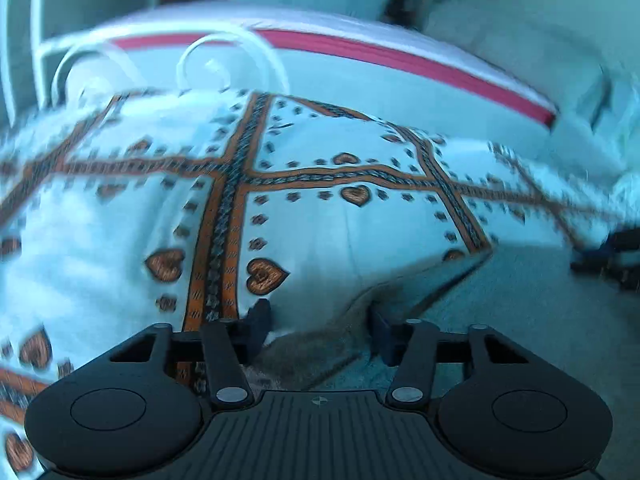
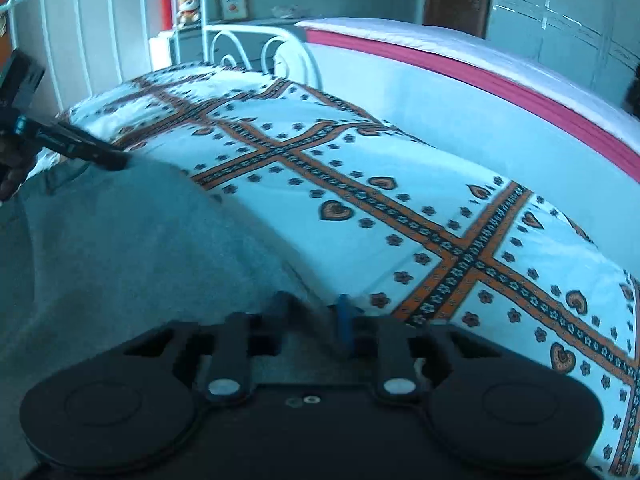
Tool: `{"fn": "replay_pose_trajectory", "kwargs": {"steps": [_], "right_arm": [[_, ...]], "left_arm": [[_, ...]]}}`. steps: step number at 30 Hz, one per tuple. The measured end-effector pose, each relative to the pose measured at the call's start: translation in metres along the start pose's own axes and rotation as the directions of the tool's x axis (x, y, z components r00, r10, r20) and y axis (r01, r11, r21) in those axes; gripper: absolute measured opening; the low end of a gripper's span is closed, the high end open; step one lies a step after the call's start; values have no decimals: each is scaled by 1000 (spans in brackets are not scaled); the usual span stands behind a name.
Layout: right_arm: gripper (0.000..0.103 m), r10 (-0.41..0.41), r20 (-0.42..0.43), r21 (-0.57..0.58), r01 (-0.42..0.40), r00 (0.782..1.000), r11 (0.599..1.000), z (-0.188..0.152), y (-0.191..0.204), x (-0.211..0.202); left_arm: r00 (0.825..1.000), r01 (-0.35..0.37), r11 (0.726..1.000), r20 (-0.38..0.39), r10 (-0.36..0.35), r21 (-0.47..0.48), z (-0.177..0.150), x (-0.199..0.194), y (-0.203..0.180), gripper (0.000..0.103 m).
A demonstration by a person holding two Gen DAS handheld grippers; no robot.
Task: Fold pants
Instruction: 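Grasp the grey sweatpants' leg hems with the left and right grippers, then lift the hems with both grippers and fold them over toward the waistband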
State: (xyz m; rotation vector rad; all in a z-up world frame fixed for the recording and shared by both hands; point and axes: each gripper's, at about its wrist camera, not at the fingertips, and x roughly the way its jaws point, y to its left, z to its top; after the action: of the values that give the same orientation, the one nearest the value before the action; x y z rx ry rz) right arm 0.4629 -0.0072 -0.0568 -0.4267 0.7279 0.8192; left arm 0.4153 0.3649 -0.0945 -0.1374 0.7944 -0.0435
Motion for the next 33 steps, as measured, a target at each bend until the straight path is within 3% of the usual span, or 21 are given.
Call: {"fn": "replay_pose_trajectory", "kwargs": {"steps": [1, 2, 6, 8, 13, 19, 22, 24, 25, 26, 29, 31, 33], "right_arm": [[1, -13, -5, -11, 13, 1000, 1000, 2, 4, 0], [0, -25, -3, -7, 25, 1000, 1000, 4, 7, -3], [0, -56, 65, -3, 57, 996, 998, 9, 19, -41], [0, -62, 98, -42, 67, 993, 997, 10, 32, -69], [0, -99, 169, -156, 126, 981, 980, 0, 81, -154], [0, -113, 205, -230, 160, 972, 960, -45, 155, -238], [0, -107, 194, -242, 153, 975, 958, -91, 198, -254], [22, -97, 167, -217, 133, 981, 967, -127, 222, -256], [26, -96, 149, -196, 124, 984, 973, -142, 229, -256], [27, -99, 150, -173, 124, 984, 977, -156, 233, -259], [28, -136, 161, -36, 143, 978, 989, -182, 231, -269], [29, -165, 186, 98, 149, 969, 984, -189, 218, -276], [35, -186, 195, 223, 142, 963, 965, -187, 203, -281]], "left_arm": [[1000, 29, 999, 6, -29, -18, 2, -2, 0, 26], [999, 48, 998, 17, -47, -31, 4, -6, 0, 22], [991, 64, 998, 120, -64, 2, 5, -43, -7, 21], [977, 106, 994, 189, -103, -5, 4, -71, -6, 21], [919, 193, 980, 339, -201, 57, -14, -160, -20, 21], [894, 216, 976, 396, -211, 32, -84, -244, -45, 21], [912, 202, 978, 373, -172, -44, -141, -262, -49, 22], [943, 170, 978, 308, -125, -125, -180, -263, -48, 32], [952, 160, 970, 289, -102, -184, -200, -265, -45, 38], [955, 162, 959, 282, -93, -232, -216, -267, -45, 43], [966, 103, 944, 259, -20, -313, -243, -273, -51, 47], [964, 59, 938, 264, 35, -341, -247, -277, -56, 52], [957, 77, 919, 286, 40, -386, -250, -285, -55, 56]]}}
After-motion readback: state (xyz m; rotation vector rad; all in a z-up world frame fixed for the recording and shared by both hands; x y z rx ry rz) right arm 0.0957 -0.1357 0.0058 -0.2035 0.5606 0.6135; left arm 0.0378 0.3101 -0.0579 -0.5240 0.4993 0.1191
